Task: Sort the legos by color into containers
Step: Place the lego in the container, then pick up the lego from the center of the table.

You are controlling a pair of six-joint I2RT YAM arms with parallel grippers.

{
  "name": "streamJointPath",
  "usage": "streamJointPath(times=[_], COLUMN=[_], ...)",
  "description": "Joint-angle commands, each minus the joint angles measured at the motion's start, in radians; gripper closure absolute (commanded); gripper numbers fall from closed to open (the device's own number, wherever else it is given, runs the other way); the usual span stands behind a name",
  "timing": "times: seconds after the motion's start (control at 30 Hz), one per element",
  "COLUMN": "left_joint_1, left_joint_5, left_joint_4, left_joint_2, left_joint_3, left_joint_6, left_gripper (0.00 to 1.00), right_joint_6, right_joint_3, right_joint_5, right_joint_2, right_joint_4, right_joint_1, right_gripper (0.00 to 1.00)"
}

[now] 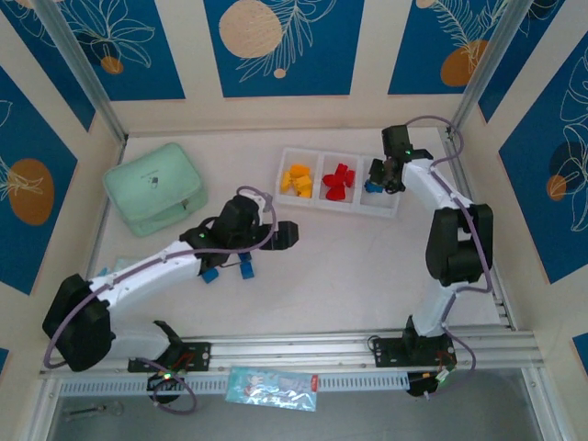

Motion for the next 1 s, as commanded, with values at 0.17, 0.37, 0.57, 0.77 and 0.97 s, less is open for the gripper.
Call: streamJointPath(times=[0.17,0.37,0.57,0.77,0.97], left_joint_1=[-0.01,-0.011,-0.009,-0.007,-0.001], left_joint_5=[0.03,0.037,0.029,0.009,-0.031], left_joint_4=[0.047,0.045,0.039,0.055,0.04], left_joint_2=[0.098,0.135,0.129,0.086,0.017], left_joint_3=[0.107,0.137,0.136,0.107,0.068], left_joint_6=[0.024,0.032,0.039,0.038,0.046], left_gripper=[0.01,0.01,0.01,0.01,0.01], right_joint_6=[-0.035,-0.047,-0.043,-0.037,-0.018], right_joint_3=[0.177,0.227,0.2,0.174,0.076], right_joint_5=[-0.049,-0.045,-0.055,-0.054,-0.08], right_joint_2=[0.171,0.213,0.154,0.077,-0.041], right_joint_4=[-0.01,-0.044,-0.04,-0.053,-0.038], right_joint_1=[-0.062,-0.064,-0.055,-0.038,0.025], right_gripper=[0.83,0.76,0.66,0.61,0.57])
